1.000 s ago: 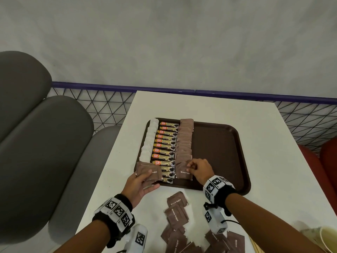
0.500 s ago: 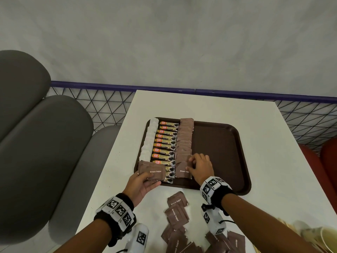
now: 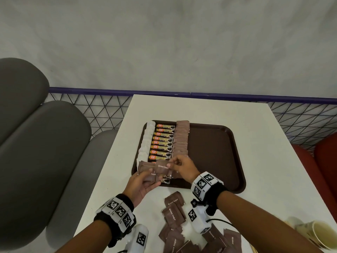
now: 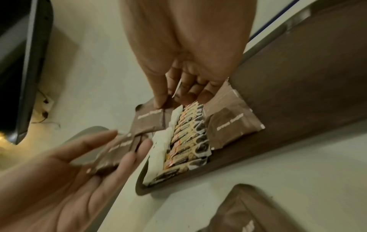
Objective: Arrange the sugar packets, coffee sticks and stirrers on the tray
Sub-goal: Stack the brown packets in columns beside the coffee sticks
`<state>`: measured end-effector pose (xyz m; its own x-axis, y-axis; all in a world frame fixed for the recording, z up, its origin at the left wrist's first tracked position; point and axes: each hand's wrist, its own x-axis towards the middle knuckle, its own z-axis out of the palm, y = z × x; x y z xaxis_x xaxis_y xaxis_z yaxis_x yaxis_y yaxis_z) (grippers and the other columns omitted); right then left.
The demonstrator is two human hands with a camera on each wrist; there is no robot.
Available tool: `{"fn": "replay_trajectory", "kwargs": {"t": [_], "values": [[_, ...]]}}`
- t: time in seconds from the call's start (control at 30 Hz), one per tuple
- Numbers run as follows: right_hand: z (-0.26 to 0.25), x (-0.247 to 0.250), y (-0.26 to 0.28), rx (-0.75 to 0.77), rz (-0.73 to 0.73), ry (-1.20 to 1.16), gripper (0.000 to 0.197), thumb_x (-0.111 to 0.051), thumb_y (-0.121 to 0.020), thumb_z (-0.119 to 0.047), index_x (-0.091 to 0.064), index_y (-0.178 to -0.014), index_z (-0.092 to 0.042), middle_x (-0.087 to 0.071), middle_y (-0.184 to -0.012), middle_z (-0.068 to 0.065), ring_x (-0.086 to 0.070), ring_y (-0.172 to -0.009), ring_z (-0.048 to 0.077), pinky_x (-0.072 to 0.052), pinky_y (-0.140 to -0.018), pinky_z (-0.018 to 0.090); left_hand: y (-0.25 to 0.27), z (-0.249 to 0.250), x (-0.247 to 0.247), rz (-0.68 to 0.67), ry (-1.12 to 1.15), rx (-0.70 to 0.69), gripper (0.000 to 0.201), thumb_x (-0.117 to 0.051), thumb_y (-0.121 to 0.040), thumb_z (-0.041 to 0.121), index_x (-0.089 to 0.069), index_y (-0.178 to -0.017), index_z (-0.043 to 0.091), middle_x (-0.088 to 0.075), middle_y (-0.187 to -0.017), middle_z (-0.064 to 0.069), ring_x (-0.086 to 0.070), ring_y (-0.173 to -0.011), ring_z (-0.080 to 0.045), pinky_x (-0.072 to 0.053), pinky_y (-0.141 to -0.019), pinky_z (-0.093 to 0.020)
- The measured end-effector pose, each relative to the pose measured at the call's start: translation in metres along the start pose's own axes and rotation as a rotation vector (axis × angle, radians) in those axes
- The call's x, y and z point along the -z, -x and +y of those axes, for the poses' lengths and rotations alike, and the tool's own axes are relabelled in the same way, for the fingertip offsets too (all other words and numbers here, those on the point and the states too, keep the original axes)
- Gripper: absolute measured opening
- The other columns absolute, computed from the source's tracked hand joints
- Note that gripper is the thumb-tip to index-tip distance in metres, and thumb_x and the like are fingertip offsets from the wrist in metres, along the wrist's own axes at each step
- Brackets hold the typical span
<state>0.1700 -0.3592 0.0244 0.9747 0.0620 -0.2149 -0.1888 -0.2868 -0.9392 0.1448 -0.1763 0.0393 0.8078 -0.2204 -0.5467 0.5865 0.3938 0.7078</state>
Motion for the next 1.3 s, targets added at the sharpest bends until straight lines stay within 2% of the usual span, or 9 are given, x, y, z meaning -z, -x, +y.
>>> {"fn": "replay_trajectory", "kwargs": {"t": [0.1, 0.2, 0.37, 0.47, 0.57, 0.63, 0.83, 1.17, 1.3], "values": [[0.009, 0.018, 0.001, -0.033, 0.115, -0.027, 0.02, -0.067, -0.081, -0.006, -0.057, -0.074, -0.022, -0.06, -0.077, 0.0, -0.058, -0.076, 0.017, -0.047, -0.073, 0.022, 0.002, 0.001, 0.006, 0.044, 0.063, 0.035, 0.021, -0.046, -0.094, 0.008, -0.056, -0.111, 0.002, -0.063, -0.11, -0.029, -0.065, -0.099, -0.039, -0.059, -0.075, -0.039], [0.022, 0.03, 0.008, -0.055, 0.105, 0.098, 0.025, -0.066, -0.081, -0.005, -0.055, -0.07, -0.025, -0.059, -0.075, -0.004, -0.055, -0.073, 0.009, -0.045, -0.072, 0.016, 0.004, 0.002, 0.012, 0.042, 0.08, 0.044, 0.021, -0.045, -0.092, 0.008, -0.056, -0.11, 0.003, -0.062, -0.114, -0.027, -0.064, -0.102, -0.039, -0.058, -0.077, -0.04], [0.038, 0.032, 0.013, -0.099, 0.072, 0.373, 0.03, -0.067, -0.081, -0.01, -0.05, -0.066, -0.03, -0.057, -0.07, -0.01, -0.053, -0.072, 0.011, -0.043, -0.075, 0.024, 0.002, 0.0, 0.015, 0.037, 0.027, 0.046, 0.028, -0.041, -0.093, 0.008, -0.055, -0.117, 0.005, -0.064, -0.113, -0.023, -0.069, -0.093, -0.031, -0.057, -0.078, -0.04], [0.041, 0.029, 0.011, -0.117, 0.09, 0.551, 0.031, -0.064, -0.082, -0.018, -0.045, -0.066, -0.036, -0.056, -0.083, -0.001, -0.054, -0.086, 0.018, -0.043, -0.08, 0.026, 0.001, -0.002, 0.016, 0.038, -0.054, 0.045, 0.031, -0.041, -0.094, 0.007, -0.053, -0.121, 0.006, -0.063, -0.116, -0.023, -0.065, -0.103, -0.031, -0.056, -0.083, -0.042], [0.039, 0.026, 0.011, -0.098, 0.133, 0.683, 0.004, -0.06, -0.085, -0.022, -0.058, -0.087, -0.025, -0.045, -0.081, -0.007, -0.051, -0.096, 0.02, -0.042, -0.091, 0.03, -0.001, -0.002, 0.015, 0.057, -0.079, 0.043, 0.03, -0.045, -0.093, 0.004, -0.053, -0.121, 0.006, -0.064, -0.112, -0.02, -0.061, -0.107, -0.032, -0.054, -0.085, -0.043], [0.039, 0.023, 0.01, -0.071, 0.155, 0.734, 0.012, -0.058, -0.087, -0.022, -0.06, -0.097, -0.016, -0.04, -0.077, -0.011, -0.05, -0.099, 0.02, -0.039, -0.092, 0.029, -0.002, -0.002, 0.016, 0.07, -0.088, 0.034, 0.029, -0.049, -0.091, 0.002, -0.055, -0.119, 0.008, -0.065, -0.11, -0.017, -0.062, -0.101, -0.029, -0.057, -0.079, -0.041], [0.041, 0.018, 0.006, -0.02, 0.194, 0.777, 0.011, -0.056, -0.088, -0.024, -0.058, -0.096, -0.016, -0.061, -0.103, 0.0, -0.047, -0.104, 0.019, -0.035, -0.089, 0.029, -0.006, -0.003, 0.018, 0.074, -0.102, 0.026, 0.028, -0.056, -0.088, 0.0, -0.057, -0.115, 0.008, -0.067, -0.104, -0.015, -0.065, -0.092, -0.027, -0.054, -0.081, -0.042], [0.045, 0.021, 0.007, 0.029, 0.203, 0.84, 0.02, -0.055, -0.088, -0.03, -0.054, -0.102, -0.016, -0.057, -0.109, 0.001, -0.045, -0.107, 0.019, -0.035, -0.09, 0.027, -0.008, -0.002, 0.016, 0.049, -0.107, 0.003, 0.022, -0.047, -0.091, 0.001, -0.059, -0.108, 0.008, -0.068, -0.101, -0.016, -0.065, -0.09, -0.027, -0.058, -0.075, -0.038], [0.04, 0.023, 0.01, 0.027, 0.218, 0.776, 0.027, -0.059, -0.086, -0.03, -0.05, -0.108, -0.016, -0.052, -0.112, 0.001, -0.041, -0.109, 0.018, -0.037, -0.092, 0.027, -0.008, -0.001, 0.014, 0.057, -0.111, -0.01, 0.025, -0.055, -0.089, 0.001, -0.059, -0.112, 0.009, -0.068, -0.107, -0.016, -0.065, -0.097, -0.03, -0.053, -0.086, -0.042]]}}
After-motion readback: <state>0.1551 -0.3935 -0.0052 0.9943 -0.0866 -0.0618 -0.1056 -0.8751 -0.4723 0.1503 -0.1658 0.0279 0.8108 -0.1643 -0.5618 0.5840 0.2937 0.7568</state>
